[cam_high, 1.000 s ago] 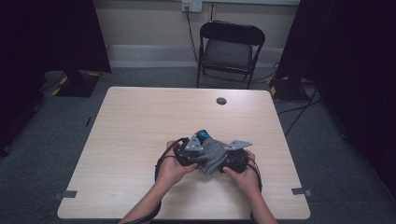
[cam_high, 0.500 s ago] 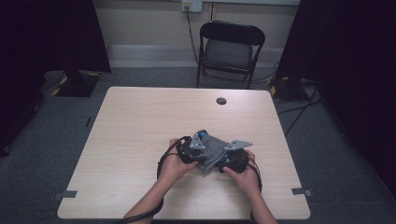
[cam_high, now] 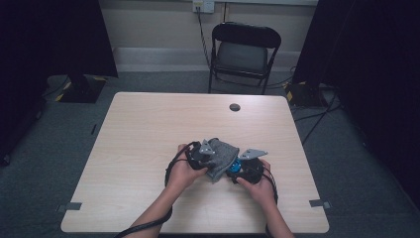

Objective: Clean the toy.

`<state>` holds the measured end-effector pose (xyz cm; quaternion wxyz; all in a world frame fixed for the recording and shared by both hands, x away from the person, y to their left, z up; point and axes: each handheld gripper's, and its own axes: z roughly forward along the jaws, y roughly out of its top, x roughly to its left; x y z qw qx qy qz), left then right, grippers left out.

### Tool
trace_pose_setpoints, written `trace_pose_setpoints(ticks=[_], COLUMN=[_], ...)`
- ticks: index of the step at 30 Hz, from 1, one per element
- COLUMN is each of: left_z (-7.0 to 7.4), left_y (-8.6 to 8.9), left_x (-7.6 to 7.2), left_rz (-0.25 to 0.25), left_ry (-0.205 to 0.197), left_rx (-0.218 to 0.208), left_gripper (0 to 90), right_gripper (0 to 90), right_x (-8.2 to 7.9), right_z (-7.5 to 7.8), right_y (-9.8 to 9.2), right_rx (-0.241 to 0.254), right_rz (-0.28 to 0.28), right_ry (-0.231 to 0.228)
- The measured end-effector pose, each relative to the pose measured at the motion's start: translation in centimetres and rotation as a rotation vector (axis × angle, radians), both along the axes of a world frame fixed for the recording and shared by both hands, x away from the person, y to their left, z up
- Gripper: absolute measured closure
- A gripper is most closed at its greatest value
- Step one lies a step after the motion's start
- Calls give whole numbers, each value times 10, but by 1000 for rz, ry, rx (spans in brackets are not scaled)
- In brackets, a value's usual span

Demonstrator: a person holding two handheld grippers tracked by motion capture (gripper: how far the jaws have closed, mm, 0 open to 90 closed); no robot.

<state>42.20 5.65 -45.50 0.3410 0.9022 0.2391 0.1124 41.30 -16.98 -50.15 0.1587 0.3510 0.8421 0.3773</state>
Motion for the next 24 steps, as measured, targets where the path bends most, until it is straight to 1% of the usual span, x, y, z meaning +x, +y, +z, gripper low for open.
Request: trace_pose_setpoints(ticks=[2, 3, 5, 7, 8, 10, 12, 14, 17, 19, 24], left_z=[0, 1, 1, 1, 1, 1, -1, -1, -1, 1, 3], left_y=[0, 1, 4, 5, 8, 9, 12, 13, 13, 14, 18], left_x=[1, 2, 5, 6, 8, 10, 12, 13, 14, 15, 17], left_rz=[-1, 2, 20, 24, 35, 41, 57, 58, 62, 70, 85], left_ry=[-1, -5, -9, -7, -4, 1, 17, 23, 20, 8, 1], left_rx=[4, 10, 10, 10, -3, -9, -33, -36, -34, -23, -24], left_gripper=[764, 764, 764, 764, 763, 763, 764, 764, 765, 765, 765], right_gripper=[229, 230, 229, 230, 229, 229, 229, 229, 229, 229, 229], right_x=[0, 0, 0, 0, 0, 0, 0, 0, 0, 0, 0], right_z=[0, 0, 0, 0, 0, 0, 0, 0, 0, 0, 0], right_y=[0, 0, 0, 0, 0, 0, 0, 0, 0, 0, 0], right_rx=[0, 0, 0, 0, 0, 0, 0, 0, 1, 1, 1], right_rz=[0, 0, 0, 0, 0, 0, 0, 0, 0, 0, -1], right_ry=[0, 0, 0, 0, 0, 0, 0, 0, 0, 0, 1])
